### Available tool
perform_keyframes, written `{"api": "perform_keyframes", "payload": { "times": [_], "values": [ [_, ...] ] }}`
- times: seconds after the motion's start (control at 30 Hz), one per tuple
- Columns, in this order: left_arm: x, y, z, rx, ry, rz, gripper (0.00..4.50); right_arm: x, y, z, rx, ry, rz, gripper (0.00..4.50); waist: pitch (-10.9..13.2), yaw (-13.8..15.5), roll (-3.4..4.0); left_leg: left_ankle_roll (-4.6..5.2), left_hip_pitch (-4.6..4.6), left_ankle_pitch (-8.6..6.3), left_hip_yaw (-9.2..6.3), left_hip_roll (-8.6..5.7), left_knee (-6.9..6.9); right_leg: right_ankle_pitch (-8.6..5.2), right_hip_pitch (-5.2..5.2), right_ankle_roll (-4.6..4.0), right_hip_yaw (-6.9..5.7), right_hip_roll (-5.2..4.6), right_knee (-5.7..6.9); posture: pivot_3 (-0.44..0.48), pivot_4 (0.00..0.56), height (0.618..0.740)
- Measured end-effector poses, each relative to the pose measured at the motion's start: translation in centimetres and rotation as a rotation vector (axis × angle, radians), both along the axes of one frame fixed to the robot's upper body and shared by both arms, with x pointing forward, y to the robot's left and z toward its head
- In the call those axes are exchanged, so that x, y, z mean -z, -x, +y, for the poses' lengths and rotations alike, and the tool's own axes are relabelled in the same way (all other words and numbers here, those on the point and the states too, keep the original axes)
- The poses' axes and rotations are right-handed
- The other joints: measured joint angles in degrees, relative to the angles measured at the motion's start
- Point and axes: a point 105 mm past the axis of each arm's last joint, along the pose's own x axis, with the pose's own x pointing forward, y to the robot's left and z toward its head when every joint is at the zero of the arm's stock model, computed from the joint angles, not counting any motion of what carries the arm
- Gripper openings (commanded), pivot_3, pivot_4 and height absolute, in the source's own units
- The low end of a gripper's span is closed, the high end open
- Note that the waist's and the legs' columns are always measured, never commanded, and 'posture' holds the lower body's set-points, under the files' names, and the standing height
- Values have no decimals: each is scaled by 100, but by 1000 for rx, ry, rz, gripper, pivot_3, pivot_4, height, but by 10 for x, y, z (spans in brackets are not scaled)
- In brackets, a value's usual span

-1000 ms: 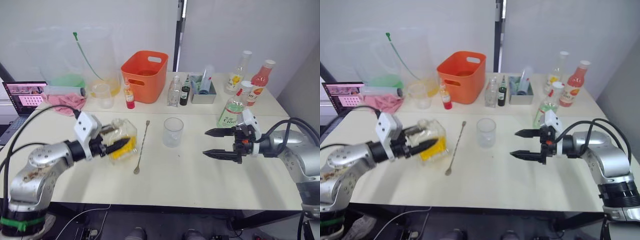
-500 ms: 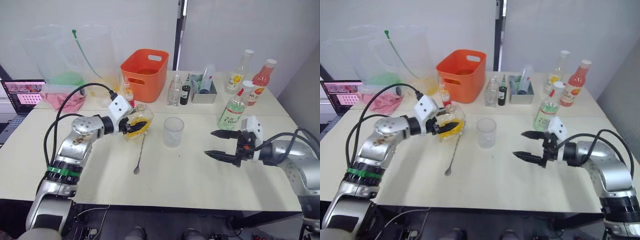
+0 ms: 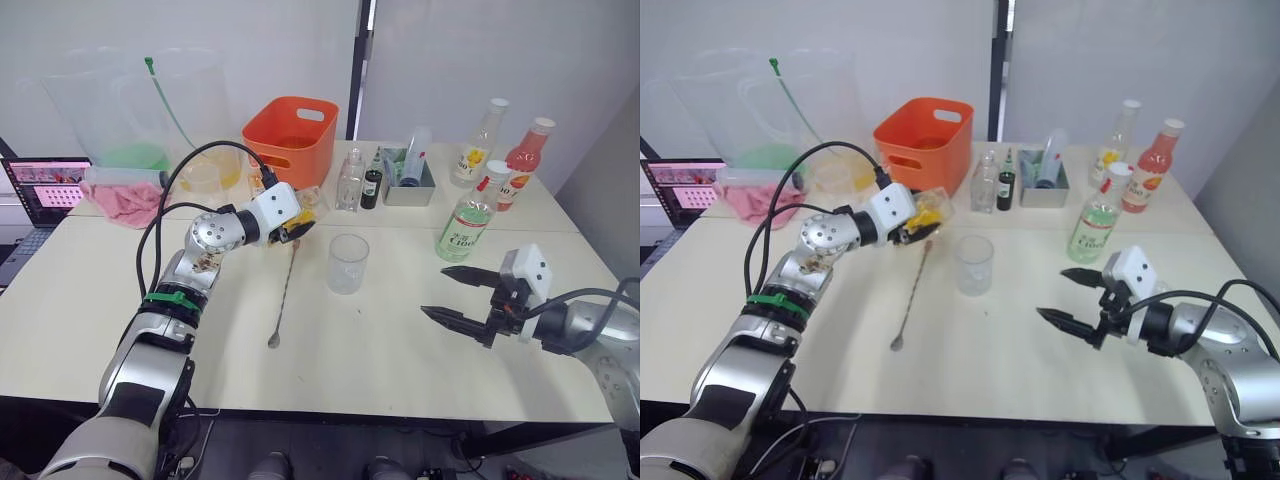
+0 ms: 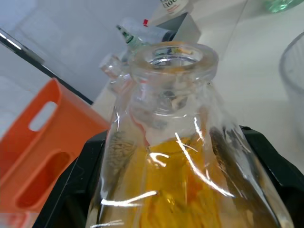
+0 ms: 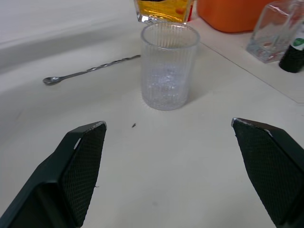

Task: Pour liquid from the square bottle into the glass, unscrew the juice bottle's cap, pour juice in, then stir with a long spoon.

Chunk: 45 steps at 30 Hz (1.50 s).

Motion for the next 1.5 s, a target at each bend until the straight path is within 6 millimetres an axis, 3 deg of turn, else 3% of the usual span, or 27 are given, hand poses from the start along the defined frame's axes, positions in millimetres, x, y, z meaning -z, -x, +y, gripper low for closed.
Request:
{"api": "perform_keyframes", "payload": {
  "times": [0.53,0.73,1.03,1.5],
  "values": [
    [21,-14,-16,-66,-126,-105,2808,-5,-7,9,42,-34,-12,4483,1,-8,-1,0,-14,1,-1,-4,3,1,-17,2,-2,-2,11,0,150,740],
    [21,-11,-28,-33,-134,-144,2808,-14,-13,17,42,-58,-50,4483,1,-3,-1,-1,-16,1,-2,-8,6,1,-21,2,-1,-5,22,0,150,740],
    [25,-5,-41,20,-206,-223,2808,-8,-14,20,52,-82,-7,4483,1,-15,-1,-5,-31,4,3,-10,9,1,-59,1,5,-7,65,0,150,740],
    [23,-1,-44,20,-279,-379,2808,-5,-13,23,69,-102,-1,4483,1,-36,-1,-6,-37,5,1,-11,15,1,-67,1,5,-7,78,0,150,740]
  ]
}}
